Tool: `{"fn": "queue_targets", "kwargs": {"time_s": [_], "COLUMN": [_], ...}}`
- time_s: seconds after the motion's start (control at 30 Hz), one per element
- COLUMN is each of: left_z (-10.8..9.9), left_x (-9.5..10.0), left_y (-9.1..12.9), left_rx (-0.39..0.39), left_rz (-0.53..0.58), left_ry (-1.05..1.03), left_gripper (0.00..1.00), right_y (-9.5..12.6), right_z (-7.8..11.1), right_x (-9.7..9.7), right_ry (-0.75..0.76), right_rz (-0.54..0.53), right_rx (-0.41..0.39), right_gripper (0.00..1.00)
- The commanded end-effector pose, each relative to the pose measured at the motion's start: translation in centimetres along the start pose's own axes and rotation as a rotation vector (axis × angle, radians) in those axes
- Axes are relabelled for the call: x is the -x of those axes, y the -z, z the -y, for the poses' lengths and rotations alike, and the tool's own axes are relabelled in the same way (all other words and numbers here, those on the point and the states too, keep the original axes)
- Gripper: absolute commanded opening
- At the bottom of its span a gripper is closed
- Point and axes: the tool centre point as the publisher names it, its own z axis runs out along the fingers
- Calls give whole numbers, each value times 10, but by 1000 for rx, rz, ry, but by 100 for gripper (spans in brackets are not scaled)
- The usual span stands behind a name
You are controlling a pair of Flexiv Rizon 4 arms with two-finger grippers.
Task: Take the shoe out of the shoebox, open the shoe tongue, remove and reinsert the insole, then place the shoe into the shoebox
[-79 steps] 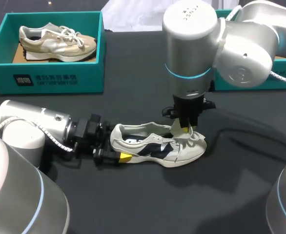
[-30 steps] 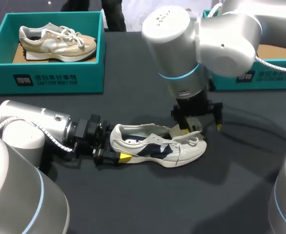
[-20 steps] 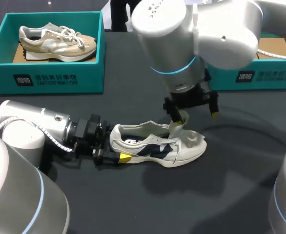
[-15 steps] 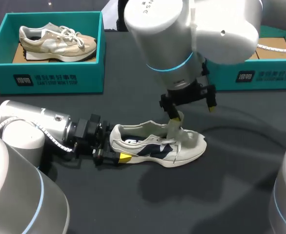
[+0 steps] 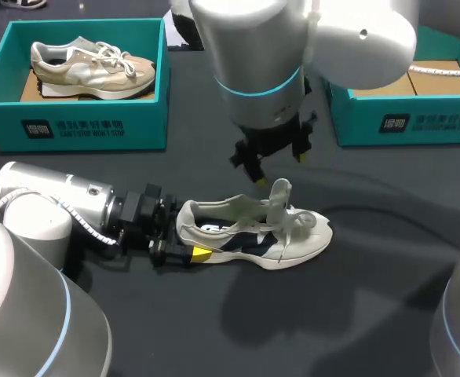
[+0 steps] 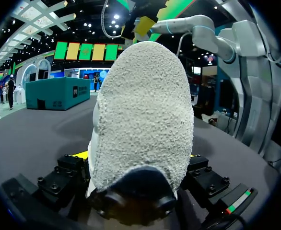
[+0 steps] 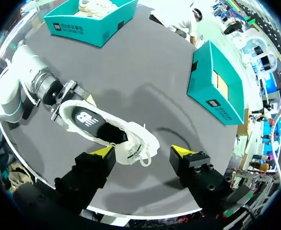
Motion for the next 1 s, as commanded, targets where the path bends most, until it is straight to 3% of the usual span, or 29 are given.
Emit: {"fn": "queue_targets", "kwargs": {"time_s": [0.03,0.27,0.43,0.7,0.73,0.8,1.0], "left_z": [-1,-1,-1,-1,-1,-1,-1], "left_x": [-1,-1,-1,-1,-1,-1,-1], "left_y": [-1,-1,-1,-1,-1,-1,-1], "left_rx": [1,1,1,1,1,1,1], "left_rz": [0,0,0,0,0,0,0], "left_ry": [0,0,0,0,0,0,0], "left_gripper": [0,0,0,0,0,0,0], "right_y": [-11,-10,-5,-2,-1,-1,-7], "right_z": [-12,-15,-12,-11,-11,-15,-21], "right_x": [-8,-24,-33,-38,-38,-39,-51], "right_ry": [243,487,621,685,680,686,829], "right_rz": [-52,-21,-28,-85,-107,-134,-186], "right_rx": [-70,-103,-31,29,25,22,80], "right_gripper": [69,71,75,73,71,49,40]}}
